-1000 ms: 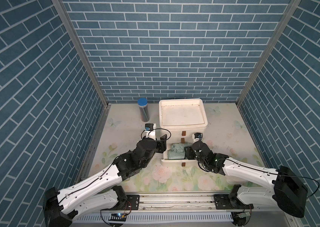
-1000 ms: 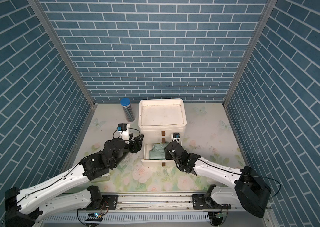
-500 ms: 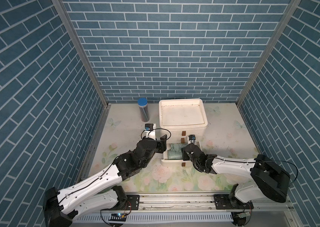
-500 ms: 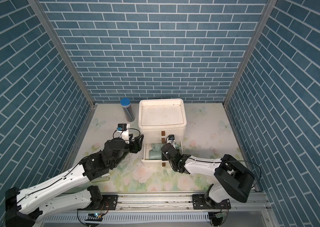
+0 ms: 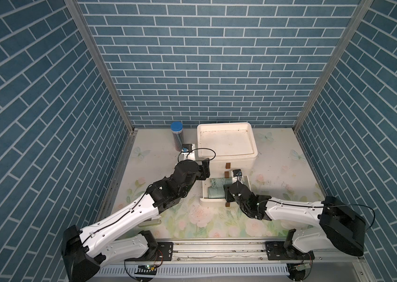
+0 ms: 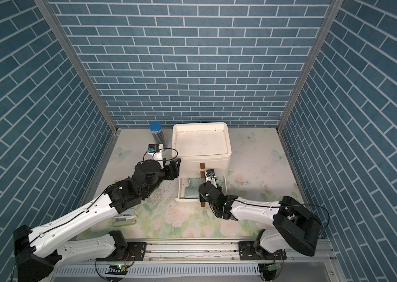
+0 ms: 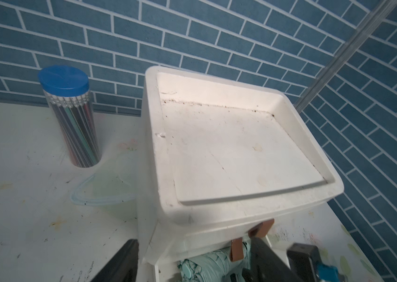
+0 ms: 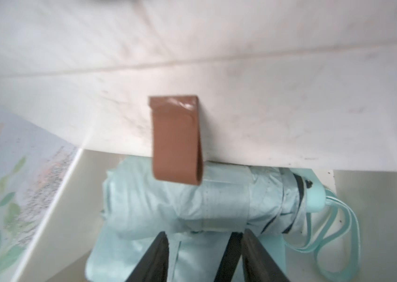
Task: Place the umbrella in the drawer by color
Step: Place the umbrella in the drawer, then close the drawer in the storage box.
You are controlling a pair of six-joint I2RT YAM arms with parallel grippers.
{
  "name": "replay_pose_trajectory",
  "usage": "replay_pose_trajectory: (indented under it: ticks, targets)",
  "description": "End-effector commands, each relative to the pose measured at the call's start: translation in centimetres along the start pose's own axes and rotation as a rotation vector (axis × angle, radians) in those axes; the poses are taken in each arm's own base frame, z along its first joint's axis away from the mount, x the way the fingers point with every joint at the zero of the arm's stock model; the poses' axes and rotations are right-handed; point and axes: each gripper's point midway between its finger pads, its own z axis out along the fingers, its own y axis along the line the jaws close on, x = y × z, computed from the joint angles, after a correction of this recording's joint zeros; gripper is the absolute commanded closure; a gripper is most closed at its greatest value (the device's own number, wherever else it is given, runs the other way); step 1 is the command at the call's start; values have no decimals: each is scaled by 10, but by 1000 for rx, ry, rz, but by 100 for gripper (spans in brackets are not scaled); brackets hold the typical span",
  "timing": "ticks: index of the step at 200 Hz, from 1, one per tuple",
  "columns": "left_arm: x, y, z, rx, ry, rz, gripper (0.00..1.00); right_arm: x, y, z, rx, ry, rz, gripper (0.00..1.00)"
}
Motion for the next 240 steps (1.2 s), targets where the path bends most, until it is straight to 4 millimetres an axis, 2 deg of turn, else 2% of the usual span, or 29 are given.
replay_pose_trajectory:
  ticks: [1, 31, 49, 88, 129, 165, 185, 214, 227, 240]
  targets:
    - [-16, 19, 12, -70, 8, -37, 24, -9, -4, -10, 11, -40, -2, 60]
    - [-32, 19, 29, -68, 2, -35, 25, -17, 1, -10, -19, -88, 19, 68]
    - [-34, 21, 41, -68, 15, -33, 25, -17, 2, -4, -11, -101, 21, 72]
    - [-21, 24, 61, -66, 65, -23, 30, -5, 3, 22, 44, -70, -9, 78]
    - [-1, 30, 73, -77, 114, 1, 35, 4, 5, 43, 73, -36, -40, 79]
    - [8, 30, 76, -68, 136, 7, 37, 20, 8, 48, 70, 46, -80, 79]
    - [11, 31, 77, -70, 141, 5, 37, 17, 8, 34, 66, 48, -88, 74]
    - [9, 32, 78, -79, 137, 2, 37, 0, 15, -9, -2, -35, -74, 58]
    - [6, 31, 79, -79, 130, 3, 37, 1, 17, -27, -40, -67, -75, 54]
    - [4, 32, 80, -84, 122, 8, 37, 10, 21, -42, -94, -86, -76, 51]
